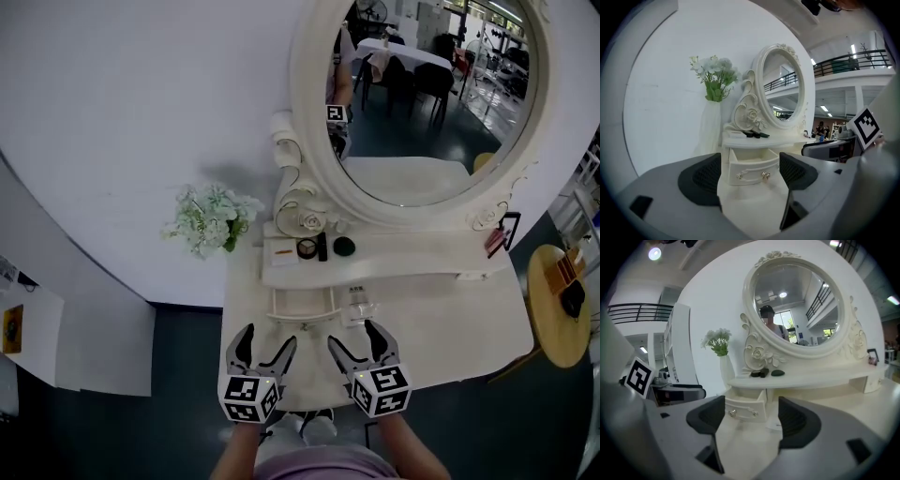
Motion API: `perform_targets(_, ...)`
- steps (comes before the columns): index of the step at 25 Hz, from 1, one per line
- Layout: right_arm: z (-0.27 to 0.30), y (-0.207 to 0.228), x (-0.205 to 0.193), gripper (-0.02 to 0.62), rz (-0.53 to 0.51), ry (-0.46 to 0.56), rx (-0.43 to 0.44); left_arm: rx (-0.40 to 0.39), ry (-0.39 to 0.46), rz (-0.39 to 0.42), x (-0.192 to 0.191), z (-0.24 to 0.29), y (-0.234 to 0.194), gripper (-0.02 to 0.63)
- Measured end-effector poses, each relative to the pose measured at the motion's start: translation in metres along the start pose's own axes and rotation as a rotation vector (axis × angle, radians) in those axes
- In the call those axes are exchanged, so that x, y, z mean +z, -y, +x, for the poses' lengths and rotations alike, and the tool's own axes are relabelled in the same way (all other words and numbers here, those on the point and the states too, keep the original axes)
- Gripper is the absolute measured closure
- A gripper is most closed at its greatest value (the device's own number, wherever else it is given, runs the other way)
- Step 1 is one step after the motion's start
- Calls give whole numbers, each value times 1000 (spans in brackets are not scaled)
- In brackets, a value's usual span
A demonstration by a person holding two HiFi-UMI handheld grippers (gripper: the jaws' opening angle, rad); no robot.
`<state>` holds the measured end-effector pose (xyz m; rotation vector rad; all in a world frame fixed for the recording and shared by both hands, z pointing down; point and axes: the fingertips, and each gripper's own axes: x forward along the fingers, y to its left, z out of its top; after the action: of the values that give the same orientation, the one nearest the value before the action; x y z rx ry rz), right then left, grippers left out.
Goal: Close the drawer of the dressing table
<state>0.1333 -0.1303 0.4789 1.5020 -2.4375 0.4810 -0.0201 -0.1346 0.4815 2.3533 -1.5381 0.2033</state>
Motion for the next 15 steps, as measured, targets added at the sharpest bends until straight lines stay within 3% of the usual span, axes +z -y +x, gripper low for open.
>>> perform_targets(9, 6, -10, -16, 250, -52, -42, 66, 74, -36, -20, -24, -17, -6, 224)
perform_targets(15, 16, -6, -25, 258, -81, -67, 57, 82, -34, -41, -33, -14, -14, 224)
